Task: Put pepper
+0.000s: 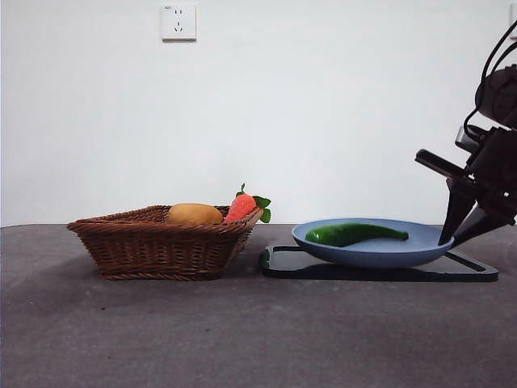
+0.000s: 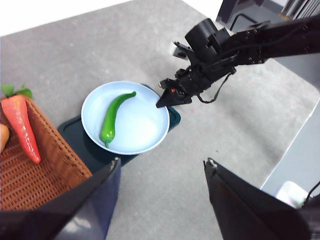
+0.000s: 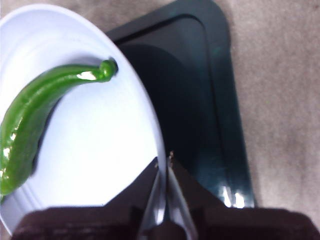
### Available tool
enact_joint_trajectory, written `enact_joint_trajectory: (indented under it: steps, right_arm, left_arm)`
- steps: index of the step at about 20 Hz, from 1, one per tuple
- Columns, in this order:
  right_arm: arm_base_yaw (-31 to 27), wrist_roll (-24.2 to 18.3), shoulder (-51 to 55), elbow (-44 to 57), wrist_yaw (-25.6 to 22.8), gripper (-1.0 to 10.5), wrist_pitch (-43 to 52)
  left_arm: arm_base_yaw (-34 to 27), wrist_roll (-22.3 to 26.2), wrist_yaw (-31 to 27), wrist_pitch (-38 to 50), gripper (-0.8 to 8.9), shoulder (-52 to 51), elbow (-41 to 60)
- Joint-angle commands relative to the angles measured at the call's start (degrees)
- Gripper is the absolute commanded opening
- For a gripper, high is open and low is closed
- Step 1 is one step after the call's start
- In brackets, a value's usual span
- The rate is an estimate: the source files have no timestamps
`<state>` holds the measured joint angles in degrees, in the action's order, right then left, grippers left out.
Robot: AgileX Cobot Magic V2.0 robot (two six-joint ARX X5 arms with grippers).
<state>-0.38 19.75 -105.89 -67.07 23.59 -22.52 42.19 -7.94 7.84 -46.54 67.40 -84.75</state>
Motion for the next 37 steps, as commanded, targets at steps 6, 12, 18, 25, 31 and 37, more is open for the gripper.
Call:
enact_joint_trajectory:
  steps: [6,12,18,25,31,37]
  right_arm:
    - [0.09,-0.11,-1.38,-1.16,0.22,0.7,0.31]
    - [-0.02,-0.13,-0.35,-1.16,0.24,1.5,-0.74]
    - [-0.35,-6.23,14.34,-1.16,0.42,1.5,-10.51]
    - [5.44,-15.8,39.1,-1.16,0.52,1.4,-33.51]
    - [11.08,-15.8,54.75,-1.16,0.52,1.1,-42.8]
    - [12.2,-17.22,58.8,-1.16,0.5,0.1,-45.29]
  left_arm:
    - [0.59,0.48,-0.24,0.57,2.97,0.55,-0.83]
    - [0.59,0.5,-0.24,0.33,2.97,0.55,-0.83]
    - [0.59,0.72,-0.33,-1.6,2.97,0.55,-0.83]
    - [0.57,3.39,-0.35,-5.03,2.96,0.55,-0.83]
    - [0.59,3.69,-0.33,-7.04,1.26,0.55,-0.83]
    - [0.59,3.69,-0.31,-7.13,0.06,0.55,-0.83]
